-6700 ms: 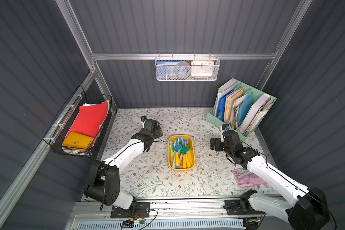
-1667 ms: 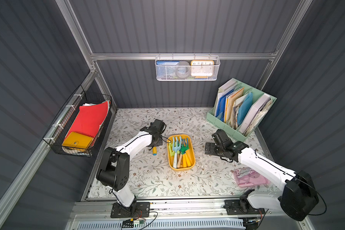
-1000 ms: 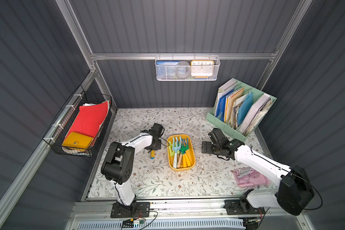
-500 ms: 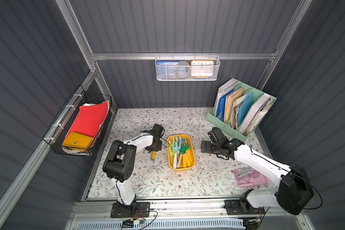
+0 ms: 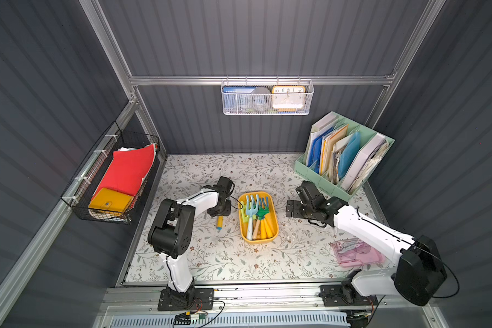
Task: Take the hand rake out of the storage box
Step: Place the rake at the center of the board, then pick up the rake from the storage box.
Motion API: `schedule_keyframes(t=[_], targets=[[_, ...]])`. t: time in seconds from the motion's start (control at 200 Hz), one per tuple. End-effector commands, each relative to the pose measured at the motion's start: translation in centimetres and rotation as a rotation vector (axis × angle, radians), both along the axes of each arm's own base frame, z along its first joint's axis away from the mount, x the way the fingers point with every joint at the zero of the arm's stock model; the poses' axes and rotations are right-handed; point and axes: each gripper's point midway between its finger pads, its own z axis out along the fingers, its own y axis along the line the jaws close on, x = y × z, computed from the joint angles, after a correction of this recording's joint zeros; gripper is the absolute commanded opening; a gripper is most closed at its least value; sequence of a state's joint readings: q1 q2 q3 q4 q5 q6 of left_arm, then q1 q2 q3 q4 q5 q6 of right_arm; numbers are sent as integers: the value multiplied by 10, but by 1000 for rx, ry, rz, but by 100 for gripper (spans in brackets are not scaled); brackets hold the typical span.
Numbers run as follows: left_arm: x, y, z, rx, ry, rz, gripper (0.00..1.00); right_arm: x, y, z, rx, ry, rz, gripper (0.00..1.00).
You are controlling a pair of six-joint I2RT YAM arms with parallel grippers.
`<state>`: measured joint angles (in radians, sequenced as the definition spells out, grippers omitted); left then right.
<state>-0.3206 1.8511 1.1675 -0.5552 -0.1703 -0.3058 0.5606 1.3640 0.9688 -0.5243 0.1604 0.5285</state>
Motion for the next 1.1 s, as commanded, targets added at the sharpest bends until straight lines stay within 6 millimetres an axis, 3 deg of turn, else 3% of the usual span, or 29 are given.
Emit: schedule_keyframes(t=[0.0,0.17,0.3,0.43,0.515,0.635,0.77,1.096], targets=[[-1,2,11,8,17,9,51,1,2,7,-12,-6,21,99],[15,-2,66,-23,-82,55,53,-3,-3,7,-29,0,14,99],[10,-39,97,-219,-123,84,52,-7,-6,0,-31,17,-2,99],[-8,-90,113,-241,-155,42,52,-7,-7,-4,-31,26,-10,99],[-20,-121,112,-263,-145,19,51,-8,-6,-6,-35,33,-5,99],[-31,-146,105,-270,-142,-4,50,-9,-6,-6,-36,38,-2,99],[-38,-154,84,-253,-98,-10,47,-10,-8,-5,-39,34,-1,99],[-53,-151,64,-239,-52,12,46,-11,-7,-15,-37,50,-6,99]])
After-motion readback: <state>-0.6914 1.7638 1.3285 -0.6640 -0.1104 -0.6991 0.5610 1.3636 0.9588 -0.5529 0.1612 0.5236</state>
